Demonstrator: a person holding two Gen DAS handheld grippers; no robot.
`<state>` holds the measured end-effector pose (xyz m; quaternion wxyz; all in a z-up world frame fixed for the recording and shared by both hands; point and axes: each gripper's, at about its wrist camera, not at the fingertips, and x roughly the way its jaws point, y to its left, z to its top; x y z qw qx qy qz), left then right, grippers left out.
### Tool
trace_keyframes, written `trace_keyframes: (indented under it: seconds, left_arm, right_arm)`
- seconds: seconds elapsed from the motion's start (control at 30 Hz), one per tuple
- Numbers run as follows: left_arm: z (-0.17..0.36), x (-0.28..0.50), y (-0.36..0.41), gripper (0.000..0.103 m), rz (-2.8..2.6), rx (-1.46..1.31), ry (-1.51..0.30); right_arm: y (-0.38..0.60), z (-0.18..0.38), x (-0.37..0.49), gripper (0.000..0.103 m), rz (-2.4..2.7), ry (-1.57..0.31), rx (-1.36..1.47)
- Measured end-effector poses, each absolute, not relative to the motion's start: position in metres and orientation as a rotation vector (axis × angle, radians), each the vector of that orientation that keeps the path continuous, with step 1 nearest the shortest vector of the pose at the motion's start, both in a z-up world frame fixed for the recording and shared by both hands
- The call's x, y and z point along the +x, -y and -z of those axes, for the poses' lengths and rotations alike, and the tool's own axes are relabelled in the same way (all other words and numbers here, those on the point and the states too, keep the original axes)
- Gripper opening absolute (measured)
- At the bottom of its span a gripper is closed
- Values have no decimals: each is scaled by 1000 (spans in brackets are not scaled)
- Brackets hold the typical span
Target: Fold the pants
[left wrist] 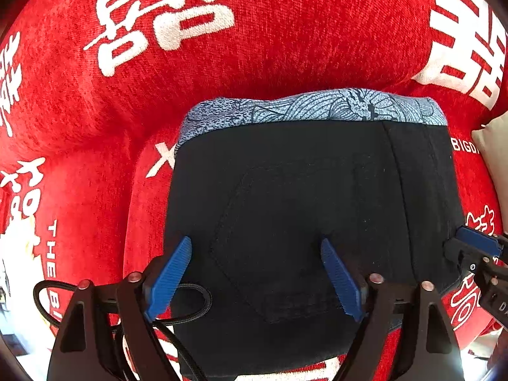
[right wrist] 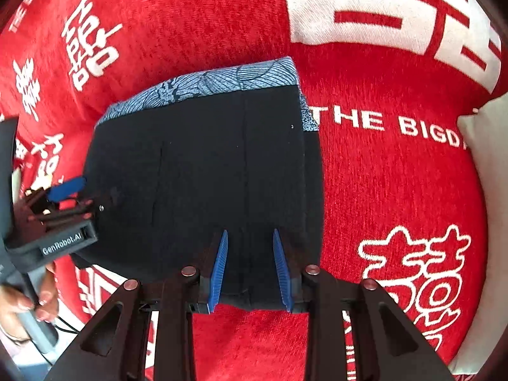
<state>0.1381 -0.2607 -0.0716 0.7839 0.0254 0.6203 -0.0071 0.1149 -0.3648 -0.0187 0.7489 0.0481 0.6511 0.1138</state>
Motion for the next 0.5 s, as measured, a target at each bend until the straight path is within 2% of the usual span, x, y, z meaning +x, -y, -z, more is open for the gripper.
trace_keyframes:
  seconds: [0.23,0.3,0.37,0.5]
  left_arm:
    - [70,138,259,90,42,51,-1363]
    - [66,140,252,90,45,48,-1368]
    - [62,141,243,90,40,47,-1367]
    - [59,146,220,90,25,21,-1371]
  right_arm:
    - [365,18,105,34,-217,-1419,101]
    - [371,14,101,40,-222,-1435,124]
    - [380,10,98,58,-236,-1450,152]
    - [408,5,96,64,-230,-1460,236]
